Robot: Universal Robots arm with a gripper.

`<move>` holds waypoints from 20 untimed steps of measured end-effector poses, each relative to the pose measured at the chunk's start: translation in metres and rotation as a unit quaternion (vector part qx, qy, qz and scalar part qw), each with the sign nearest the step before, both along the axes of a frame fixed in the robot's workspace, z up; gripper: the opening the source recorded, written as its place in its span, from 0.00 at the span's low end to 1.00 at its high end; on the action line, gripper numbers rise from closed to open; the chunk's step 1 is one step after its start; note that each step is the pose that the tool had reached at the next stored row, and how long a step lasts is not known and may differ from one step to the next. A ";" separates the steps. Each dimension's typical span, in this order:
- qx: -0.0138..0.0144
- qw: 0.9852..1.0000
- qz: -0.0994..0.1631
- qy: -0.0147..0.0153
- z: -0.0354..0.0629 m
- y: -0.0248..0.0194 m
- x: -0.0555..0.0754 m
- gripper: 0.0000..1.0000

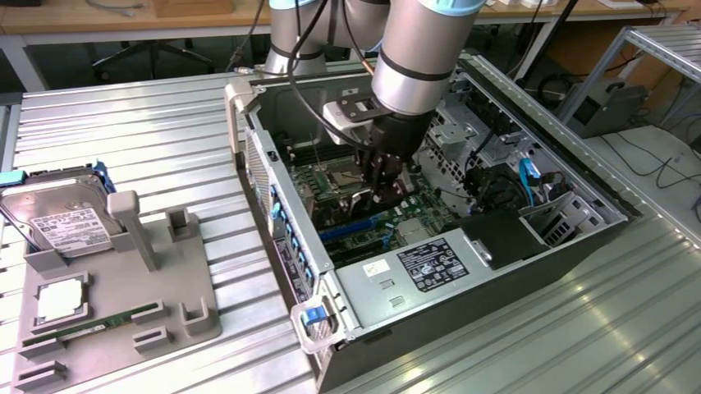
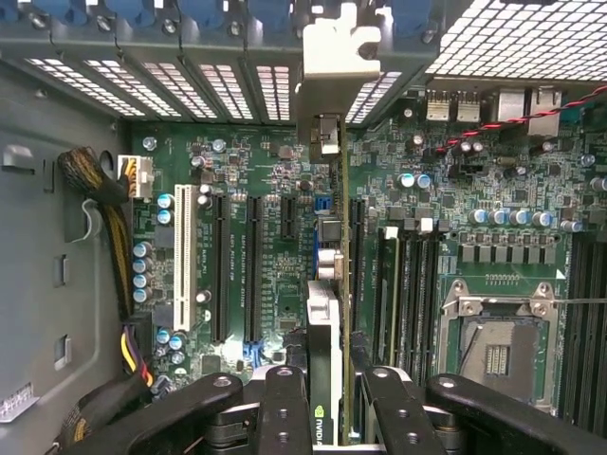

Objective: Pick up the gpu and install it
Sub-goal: 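Insert the gpu into the slot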

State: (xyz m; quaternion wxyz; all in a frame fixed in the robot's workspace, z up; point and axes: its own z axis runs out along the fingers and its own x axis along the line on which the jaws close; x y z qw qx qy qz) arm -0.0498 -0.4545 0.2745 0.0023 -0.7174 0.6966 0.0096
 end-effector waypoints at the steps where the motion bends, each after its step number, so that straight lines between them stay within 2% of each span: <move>1: 0.000 1.000 -0.001 0.000 0.0000 -0.0003 0.000 0.27; 7: -0.001 1.000 -0.009 0.000 -0.0010 -0.0007 -0.002 0.27; 20: -0.002 1.000 -0.015 0.000 -0.0026 -0.0023 -0.007 0.27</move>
